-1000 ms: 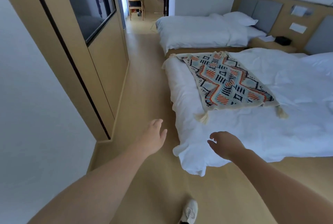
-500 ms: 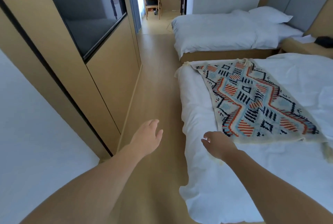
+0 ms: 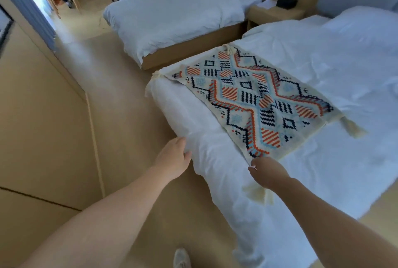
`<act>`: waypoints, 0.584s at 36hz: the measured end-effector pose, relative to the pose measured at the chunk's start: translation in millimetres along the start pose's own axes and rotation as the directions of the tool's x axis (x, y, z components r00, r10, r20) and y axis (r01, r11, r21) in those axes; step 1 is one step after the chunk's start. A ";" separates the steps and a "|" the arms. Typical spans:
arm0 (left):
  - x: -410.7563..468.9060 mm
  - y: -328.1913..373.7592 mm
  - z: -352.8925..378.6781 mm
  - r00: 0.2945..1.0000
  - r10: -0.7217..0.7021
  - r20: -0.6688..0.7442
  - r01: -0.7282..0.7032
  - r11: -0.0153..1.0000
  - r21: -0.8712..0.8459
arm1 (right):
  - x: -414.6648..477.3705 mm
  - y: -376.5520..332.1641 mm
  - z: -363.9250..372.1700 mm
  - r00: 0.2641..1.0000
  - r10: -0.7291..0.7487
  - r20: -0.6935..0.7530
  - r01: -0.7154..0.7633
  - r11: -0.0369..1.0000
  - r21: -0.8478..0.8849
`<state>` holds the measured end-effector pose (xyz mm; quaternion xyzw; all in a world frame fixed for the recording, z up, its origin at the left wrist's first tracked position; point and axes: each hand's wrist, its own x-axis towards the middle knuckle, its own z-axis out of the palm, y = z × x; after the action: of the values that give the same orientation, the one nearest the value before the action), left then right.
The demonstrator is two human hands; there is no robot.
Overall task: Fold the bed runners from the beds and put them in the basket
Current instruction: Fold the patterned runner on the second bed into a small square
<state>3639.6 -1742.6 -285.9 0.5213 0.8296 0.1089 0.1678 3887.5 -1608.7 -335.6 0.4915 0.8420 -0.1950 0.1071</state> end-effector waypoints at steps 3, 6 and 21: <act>42.8 -5.0 -7.8 0.991 0.096 0.090 -0.099 0.994 0.037 | 8.6 -5.8 3.1 0.992 0.126 -0.001 -0.126 0.990 0.066; 83.2 -0.5 -2.6 0.964 0.197 0.178 -0.209 0.977 0.051 | 13.4 -3.7 7.5 0.974 0.226 0.012 -0.226 0.969 0.104; 226.4 70.9 111.4 0.755 0.441 0.485 -0.543 0.835 0.085 | 81.8 58.0 62.4 0.859 0.461 0.221 -0.499 0.851 0.166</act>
<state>3651.3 -1507.2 -400.5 0.7480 0.6073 -0.0660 0.2596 3896.8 -1545.9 -435.2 0.6766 0.6529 -0.2945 0.1709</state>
